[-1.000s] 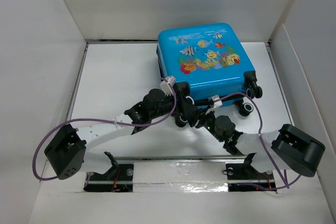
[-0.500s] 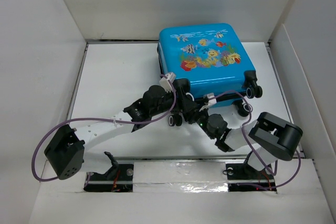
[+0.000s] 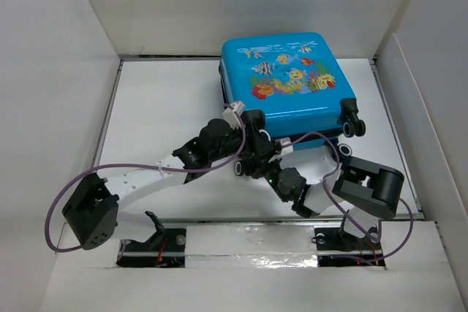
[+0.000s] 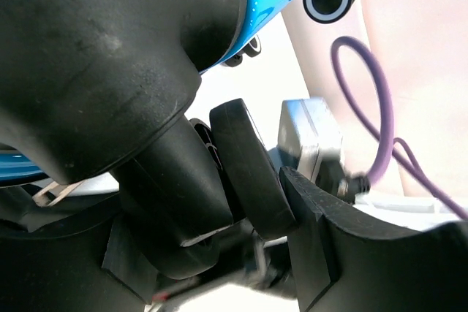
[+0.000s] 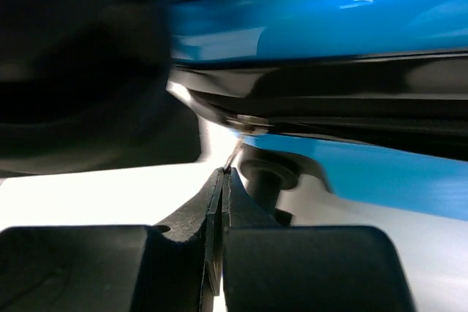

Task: Pack the luggage

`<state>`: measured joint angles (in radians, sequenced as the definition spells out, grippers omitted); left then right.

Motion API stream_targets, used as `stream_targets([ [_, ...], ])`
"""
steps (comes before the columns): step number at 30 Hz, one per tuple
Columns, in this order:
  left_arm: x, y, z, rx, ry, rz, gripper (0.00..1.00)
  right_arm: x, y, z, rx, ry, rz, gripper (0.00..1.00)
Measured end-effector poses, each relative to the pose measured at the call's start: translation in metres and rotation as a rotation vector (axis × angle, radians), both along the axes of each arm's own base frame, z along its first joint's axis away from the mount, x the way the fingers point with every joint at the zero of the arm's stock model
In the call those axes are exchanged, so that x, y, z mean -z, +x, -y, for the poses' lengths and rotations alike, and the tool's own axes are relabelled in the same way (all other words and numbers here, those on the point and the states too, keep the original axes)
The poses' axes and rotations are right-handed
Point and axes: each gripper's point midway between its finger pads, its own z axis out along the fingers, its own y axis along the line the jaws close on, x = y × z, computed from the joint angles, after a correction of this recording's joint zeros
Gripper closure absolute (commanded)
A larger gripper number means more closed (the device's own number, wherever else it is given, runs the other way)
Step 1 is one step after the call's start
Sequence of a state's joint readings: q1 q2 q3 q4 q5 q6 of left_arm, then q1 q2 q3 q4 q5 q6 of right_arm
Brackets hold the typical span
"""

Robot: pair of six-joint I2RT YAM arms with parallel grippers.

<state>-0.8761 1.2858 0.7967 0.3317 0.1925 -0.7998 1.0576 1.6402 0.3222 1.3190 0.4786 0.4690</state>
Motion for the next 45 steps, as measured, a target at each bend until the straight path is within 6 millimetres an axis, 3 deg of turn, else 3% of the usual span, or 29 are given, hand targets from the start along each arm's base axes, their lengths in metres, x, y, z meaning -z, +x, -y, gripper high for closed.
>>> stream_targets([
  [6, 0.002, 0.001, -0.001, 0.001, 0.003, -0.001, 1.0, -0.004, -0.002, -0.017, 0.014, 0.044, 0.016, 1.0],
  [12, 0.002, 0.012, -0.007, -0.033, -0.006, 0.02, 1.0, -0.028, 0.005, -0.047, -0.023, 0.127, 0.043, 1.0],
  [15, 0.001, 0.014, -0.008, -0.042, -0.009, 0.025, 0.98, -0.028, 0.005, -0.048, -0.026, 0.128, 0.041, 1.0],
  [16, 0.002, 0.014, -0.008, -0.042, -0.009, 0.026, 0.91, -0.028, 0.002, -0.047, -0.033, 0.122, 0.041, 0.92],
  [17, 0.001, 0.013, -0.007, -0.042, -0.009, 0.027, 0.7, -0.025, -0.005, -0.046, -0.047, 0.11, 0.038, 0.87],
  [18, 0.001, 0.013, -0.007, -0.043, -0.007, 0.033, 0.58, -0.02, -0.014, -0.043, -0.065, 0.094, 0.031, 0.74],
  [20, 0.002, 0.013, -0.009, -0.055, 0.01, 0.043, 0.36, 0.0, -0.035, -0.034, -0.101, 0.041, 0.003, 0.62],
  [21, 0.003, 0.013, -0.011, -0.053, 0.027, 0.063, 0.3, 0.015, -0.044, -0.027, -0.117, 0.001, -0.018, 0.52],
  [25, -0.009, 0.007, -0.021, -0.063, 0.07, 0.148, 0.25, 0.072, -0.075, 0.007, -0.153, -0.154, -0.118, 0.33],
  [28, -0.017, 0.011, -0.035, -0.111, 0.11, 0.213, 0.21, 0.085, -0.084, 0.023, -0.153, -0.178, -0.155, 0.29],
  [30, -0.025, 0.017, -0.046, -0.158, 0.13, 0.256, 0.18, 0.074, -0.086, 0.026, -0.156, -0.147, -0.15, 0.3],
  [33, -0.039, 0.026, -0.065, -0.248, 0.153, 0.315, 0.18, 0.03, -0.083, 0.019, -0.154, -0.024, -0.103, 0.3],
  [34, -0.044, 0.029, -0.072, -0.283, 0.155, 0.332, 0.2, 0.012, -0.081, 0.015, -0.15, 0.006, -0.09, 0.37],
  [36, -0.055, 0.033, -0.084, -0.347, 0.145, 0.356, 0.39, -0.032, -0.075, 0.007, -0.135, 0.064, -0.062, 0.5],
  [37, -0.058, 0.034, -0.09, -0.375, 0.137, 0.364, 0.46, -0.056, -0.072, 0.005, -0.121, 0.091, -0.045, 0.77],
  [38, -0.059, 0.033, -0.097, -0.397, 0.133, 0.371, 0.62, -0.078, -0.07, 0.006, -0.108, 0.112, -0.028, 0.9],
  [40, -0.053, 0.032, -0.111, -0.438, 0.118, 0.368, 0.73, -0.115, -0.067, 0.018, -0.078, 0.153, 0.0, 0.99],
  [42, -0.039, 0.03, -0.123, -0.466, 0.126, 0.353, 0.82, -0.137, -0.062, 0.032, -0.051, 0.153, 0.019, 0.98],
  [45, -0.01, 0.031, -0.136, -0.49, 0.161, 0.316, 0.85, -0.152, -0.048, 0.045, -0.007, 0.1, 0.032, 0.65],
])
